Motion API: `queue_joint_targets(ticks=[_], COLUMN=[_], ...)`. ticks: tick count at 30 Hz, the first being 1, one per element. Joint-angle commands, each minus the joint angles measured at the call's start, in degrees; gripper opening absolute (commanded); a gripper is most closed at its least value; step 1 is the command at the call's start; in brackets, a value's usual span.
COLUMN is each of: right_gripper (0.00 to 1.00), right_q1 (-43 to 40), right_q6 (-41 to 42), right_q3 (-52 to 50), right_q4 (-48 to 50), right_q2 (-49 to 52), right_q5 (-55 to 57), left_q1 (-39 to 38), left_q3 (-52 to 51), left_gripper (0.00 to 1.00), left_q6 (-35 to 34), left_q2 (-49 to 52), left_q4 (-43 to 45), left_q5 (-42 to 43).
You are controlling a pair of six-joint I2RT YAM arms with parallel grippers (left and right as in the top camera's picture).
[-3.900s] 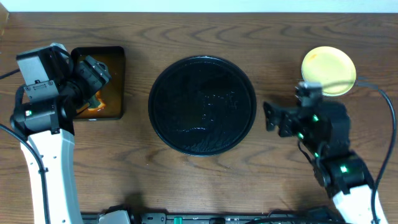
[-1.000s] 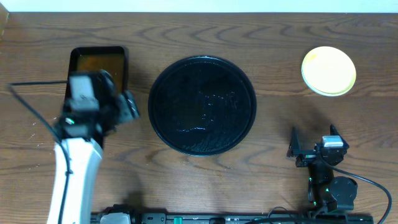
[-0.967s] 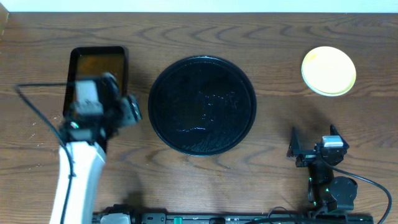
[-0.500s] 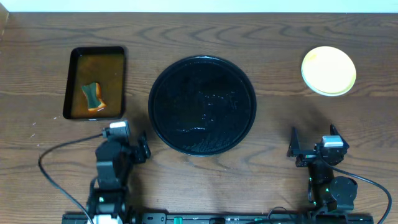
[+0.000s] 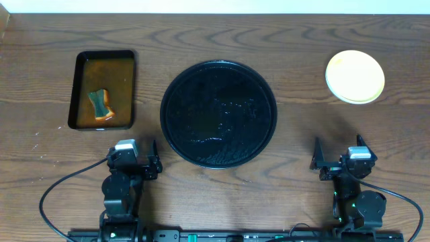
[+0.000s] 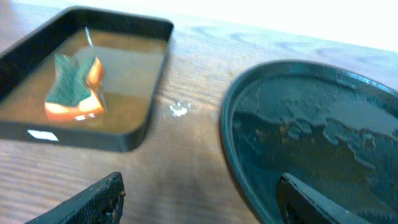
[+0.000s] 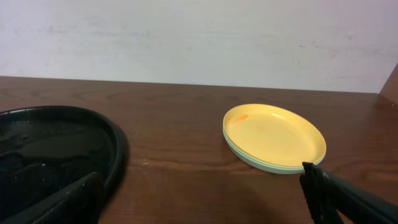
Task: Clean dirty plates on tray and stack at the side
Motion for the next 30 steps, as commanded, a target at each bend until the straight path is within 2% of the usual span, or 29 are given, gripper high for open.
queue_joint_targets(ticks=[1, 13, 20, 24, 30], right_gripper=[0.99, 0.99, 0.99, 0.99, 0.99], right_q1=[-0.26, -0.26, -0.26, -0.26, -0.26], right_q6=[-0.90, -0.90, -0.87, -0.87, -0.87], right_q3=[-0.07, -0.07, -0.07, -0.07, -0.07], right_q4=[-0.20, -0.20, -0.20, -0.20, -0.20], right_q2=[-0.35, -0.35, -0.35, -0.35, -0.35], right_q5=[-0.28, -0.26, -0.26, -0.28, -0.28], left_q1=[-0.35, -0.76, -1.03, -1.03, -1.03], left_q3=[-0.50, -0.50, -0.50, -0.50, -0.50], left_gripper=[0.79, 0.79, 0.79, 0.78, 0.79], left_q6=[0.52, 0.39, 2.21, 5.60, 5.70], left_q2=[-3.21, -14.21, -14.32, -14.32, -14.23], left_q4=[-3.39, -3.48, -3.61, -3.61, -3.32], left_q5=[-0.66, -0.20, -0.50, -0.35, -0.39])
